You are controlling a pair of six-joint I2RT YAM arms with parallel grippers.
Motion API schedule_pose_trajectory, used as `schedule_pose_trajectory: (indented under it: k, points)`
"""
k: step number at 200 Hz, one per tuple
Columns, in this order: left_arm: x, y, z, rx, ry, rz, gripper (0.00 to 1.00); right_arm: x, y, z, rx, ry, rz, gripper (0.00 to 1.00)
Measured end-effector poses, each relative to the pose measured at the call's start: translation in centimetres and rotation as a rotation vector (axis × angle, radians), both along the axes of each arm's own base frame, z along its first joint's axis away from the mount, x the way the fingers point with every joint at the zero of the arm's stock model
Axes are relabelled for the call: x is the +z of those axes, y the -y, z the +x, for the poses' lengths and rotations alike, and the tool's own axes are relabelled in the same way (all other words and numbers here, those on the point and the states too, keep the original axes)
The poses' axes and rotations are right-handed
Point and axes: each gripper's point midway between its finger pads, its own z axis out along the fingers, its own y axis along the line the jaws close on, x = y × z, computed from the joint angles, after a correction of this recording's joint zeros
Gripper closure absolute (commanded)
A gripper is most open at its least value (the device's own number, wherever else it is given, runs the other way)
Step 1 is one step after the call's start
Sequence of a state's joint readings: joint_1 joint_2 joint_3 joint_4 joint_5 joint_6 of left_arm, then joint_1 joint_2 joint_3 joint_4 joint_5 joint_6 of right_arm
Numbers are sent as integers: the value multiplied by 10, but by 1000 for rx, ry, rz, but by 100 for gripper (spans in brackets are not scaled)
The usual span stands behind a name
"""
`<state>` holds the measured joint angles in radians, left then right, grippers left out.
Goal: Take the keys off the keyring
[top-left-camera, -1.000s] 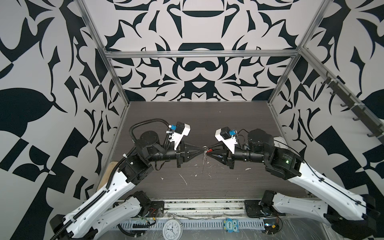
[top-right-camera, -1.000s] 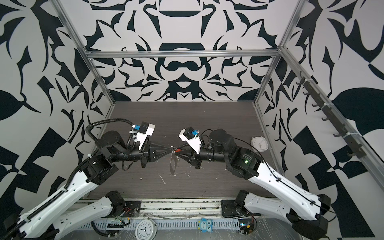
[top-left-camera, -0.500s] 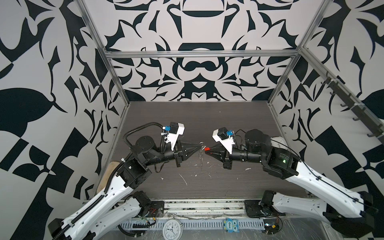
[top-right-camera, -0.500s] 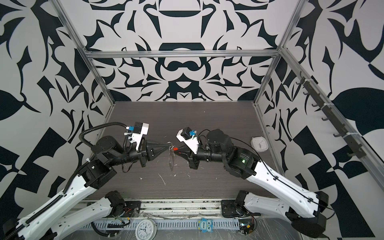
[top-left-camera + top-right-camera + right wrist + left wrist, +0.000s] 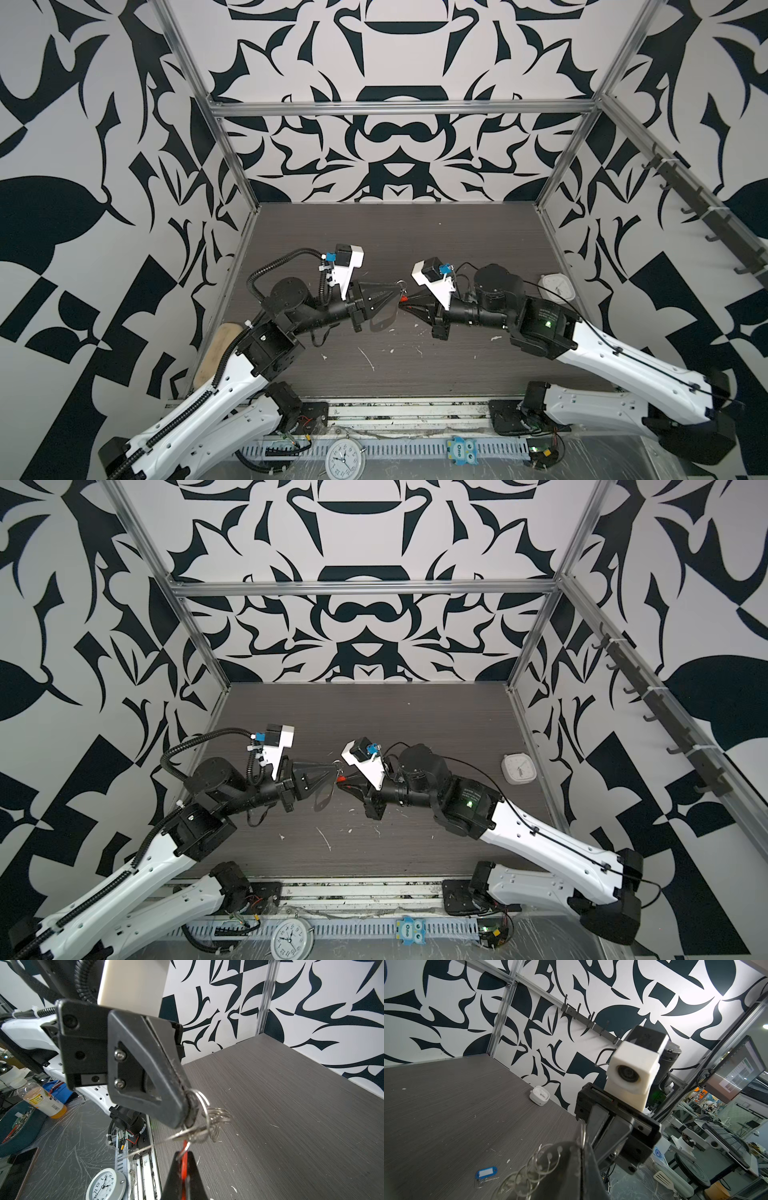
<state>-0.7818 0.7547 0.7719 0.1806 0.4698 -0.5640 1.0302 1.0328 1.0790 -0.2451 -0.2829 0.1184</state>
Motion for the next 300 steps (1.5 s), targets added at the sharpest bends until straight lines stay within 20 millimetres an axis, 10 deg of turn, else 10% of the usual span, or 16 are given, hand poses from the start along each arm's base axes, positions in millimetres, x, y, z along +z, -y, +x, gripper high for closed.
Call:
schedule_pose_trajectory:
  k: [47,76,154,300]
  points:
    - [-2,0,-2,-4,43,27,100,-11,13,-14,12,-43,-55,61]
    - [0,-3,-5,-2,71,31,100,-1,30,-22,2,-24,-43,57]
    - [6,-3,-16,-51,124,15,100,70,33,-11,-66,59,132,63]
    - [9,-3,-20,-73,142,5,100,68,11,2,17,-49,174,85]
